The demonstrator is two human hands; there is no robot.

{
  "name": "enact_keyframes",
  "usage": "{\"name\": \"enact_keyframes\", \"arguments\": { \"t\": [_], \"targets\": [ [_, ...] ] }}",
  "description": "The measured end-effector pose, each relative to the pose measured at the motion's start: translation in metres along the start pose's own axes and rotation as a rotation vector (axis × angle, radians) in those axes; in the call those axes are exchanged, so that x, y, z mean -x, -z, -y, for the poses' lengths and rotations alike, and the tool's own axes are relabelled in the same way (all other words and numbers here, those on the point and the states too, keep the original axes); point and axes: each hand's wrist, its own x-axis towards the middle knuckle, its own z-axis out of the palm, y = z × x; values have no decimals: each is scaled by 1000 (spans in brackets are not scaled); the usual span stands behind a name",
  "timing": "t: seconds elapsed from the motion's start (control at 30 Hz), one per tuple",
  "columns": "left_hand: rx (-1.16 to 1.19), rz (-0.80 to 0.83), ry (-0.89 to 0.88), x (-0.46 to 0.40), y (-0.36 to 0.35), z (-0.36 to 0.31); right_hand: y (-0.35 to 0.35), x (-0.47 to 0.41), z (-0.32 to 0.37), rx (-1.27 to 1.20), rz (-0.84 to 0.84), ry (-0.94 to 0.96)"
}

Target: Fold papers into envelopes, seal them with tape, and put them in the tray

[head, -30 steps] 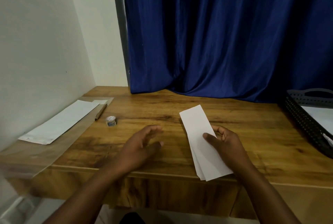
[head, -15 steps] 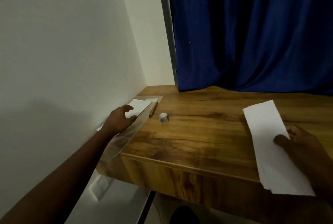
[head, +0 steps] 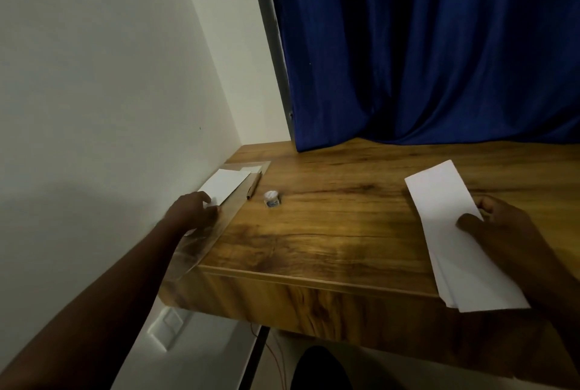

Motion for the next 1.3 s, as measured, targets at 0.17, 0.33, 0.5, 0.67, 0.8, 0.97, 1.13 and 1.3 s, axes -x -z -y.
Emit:
{"name": "enact_keyframes", "arguments": {
  "t": [0.17,0.33,0.5,0.67,0.8,0.97,1.13,1.3],
  "targets": [
    [-168,-76,-49,3,2,-6,0,0,-1,-15,-5,-3],
    [-279,-99,-72,5,3,-11,1,-1,0,-17,-11,2],
    [-99,-153,-24,3,20,2,1,-3,-3,-22,-13,16],
    [254,-475,-88,29,68,-20,6,0,1,-39,5,118],
    [842,-537,-194,66,96,-73,8,4,-7,-88,136,182],
    [1399,-332,-246,107,77,-142,6,11,-6,-287,205,57],
    [1774,152,-129,153,9,-228,13,29,14,-359,242,44],
    [1838,444,-68,188,-48,-292,21,34,18,-466,202,11]
  ]
}}
